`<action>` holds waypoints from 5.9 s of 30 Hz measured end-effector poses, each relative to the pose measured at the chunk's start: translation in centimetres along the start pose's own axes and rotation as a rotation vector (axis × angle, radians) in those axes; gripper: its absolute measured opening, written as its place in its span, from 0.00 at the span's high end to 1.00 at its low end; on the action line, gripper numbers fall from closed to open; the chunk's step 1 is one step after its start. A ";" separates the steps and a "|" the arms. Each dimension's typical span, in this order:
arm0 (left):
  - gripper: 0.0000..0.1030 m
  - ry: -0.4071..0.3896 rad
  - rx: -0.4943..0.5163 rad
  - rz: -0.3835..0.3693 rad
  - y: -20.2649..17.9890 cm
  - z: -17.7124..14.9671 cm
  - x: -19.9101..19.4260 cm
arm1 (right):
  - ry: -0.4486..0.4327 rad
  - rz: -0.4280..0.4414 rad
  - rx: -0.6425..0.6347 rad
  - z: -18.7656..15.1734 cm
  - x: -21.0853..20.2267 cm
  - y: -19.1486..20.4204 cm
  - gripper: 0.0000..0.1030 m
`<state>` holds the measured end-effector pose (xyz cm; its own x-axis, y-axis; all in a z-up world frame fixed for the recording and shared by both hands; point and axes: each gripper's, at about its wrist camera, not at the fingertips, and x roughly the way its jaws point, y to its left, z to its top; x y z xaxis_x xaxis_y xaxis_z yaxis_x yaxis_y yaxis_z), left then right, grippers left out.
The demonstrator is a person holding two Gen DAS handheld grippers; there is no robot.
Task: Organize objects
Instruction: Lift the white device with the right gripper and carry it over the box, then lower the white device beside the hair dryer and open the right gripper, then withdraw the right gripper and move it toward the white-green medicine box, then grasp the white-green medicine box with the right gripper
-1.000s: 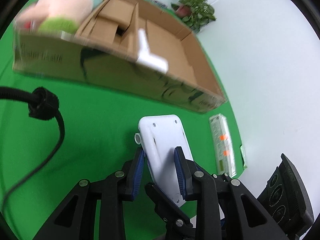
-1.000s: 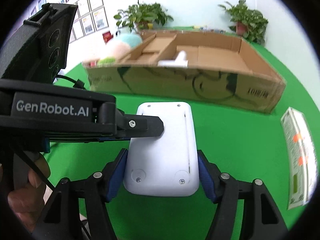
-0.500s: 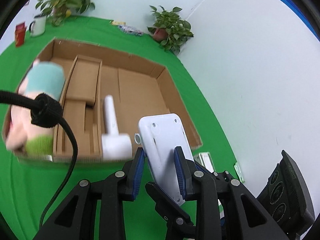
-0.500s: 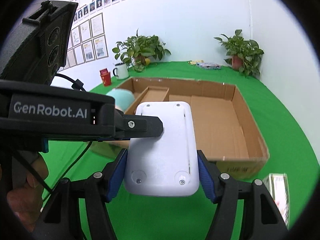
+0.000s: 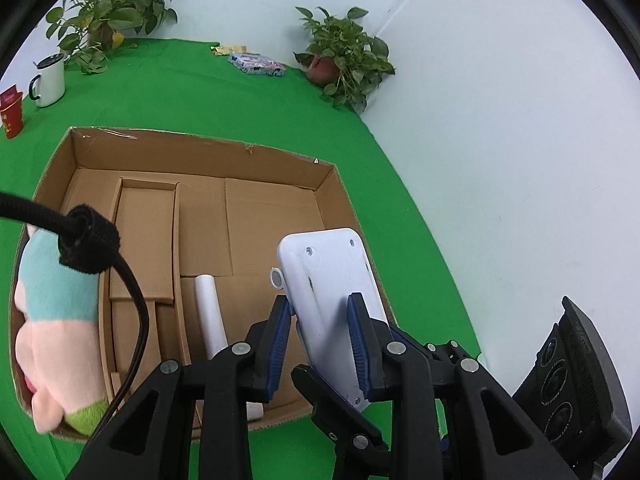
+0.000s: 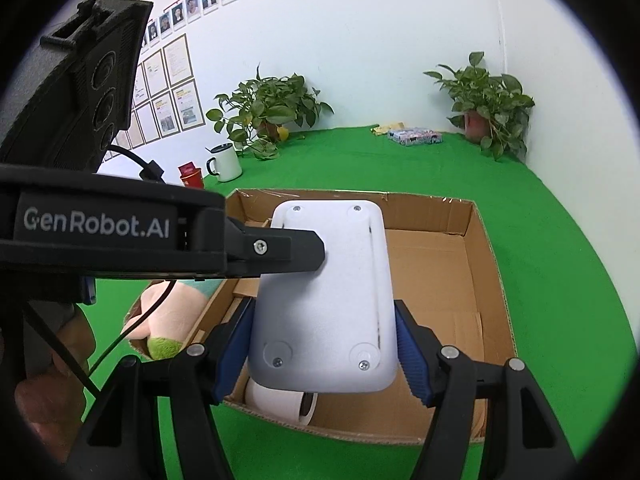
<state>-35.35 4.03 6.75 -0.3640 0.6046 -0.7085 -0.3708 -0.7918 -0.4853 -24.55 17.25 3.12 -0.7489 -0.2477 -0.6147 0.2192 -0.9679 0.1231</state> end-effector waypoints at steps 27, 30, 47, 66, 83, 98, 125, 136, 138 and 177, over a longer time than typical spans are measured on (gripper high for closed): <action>0.79 0.267 -0.108 0.034 6.1 -2.8 13.1 | 0.316 0.035 0.198 -5.3 8.6 -3.7 0.35; 0.85 0.275 -0.110 0.046 6.3 -2.8 13.6 | 0.347 0.037 0.178 -5.2 9.1 -3.6 0.34; 0.85 0.180 -0.010 0.120 5.7 -2.8 9.4 | 0.336 0.099 0.245 -3.9 9.0 -6.6 0.34; 0.84 0.035 0.031 0.201 8.1 -4.4 3.7 | 0.381 0.055 0.188 -3.6 11.6 -5.6 0.78; 0.84 0.016 0.025 0.176 8.1 -5.4 2.7 | 0.519 0.041 0.176 -4.9 9.9 -4.5 0.72; 0.14 -0.388 0.195 0.532 3.7 -9.8 -2.7 | 0.155 -0.162 -0.067 -5.4 2.8 -0.8 0.18; 0.14 -0.543 0.229 0.608 -1.9 -22.1 -7.6 | -0.081 -0.169 -0.056 -10.6 -5.8 1.8 0.17; 0.38 -0.408 0.170 0.517 0.1 -22.1 -6.5 | -0.140 -0.142 -0.118 -12.0 -8.1 2.0 0.17; 0.04 -0.428 0.176 0.527 0.1 -22.6 -6.6 | -0.133 -0.147 -0.103 -12.8 -8.5 0.8 0.17; 0.04 0.103 0.010 -0.022 3.6 -25.0 5.5 | 0.205 0.038 -0.088 -21.3 -8.1 0.3 0.18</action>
<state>-17.33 2.34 -11.66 -0.2663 0.6096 -0.7467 -0.3863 -0.7772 -0.4968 -5.14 19.91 -8.47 -0.5981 -0.2619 -0.7574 0.3058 -0.9482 0.0864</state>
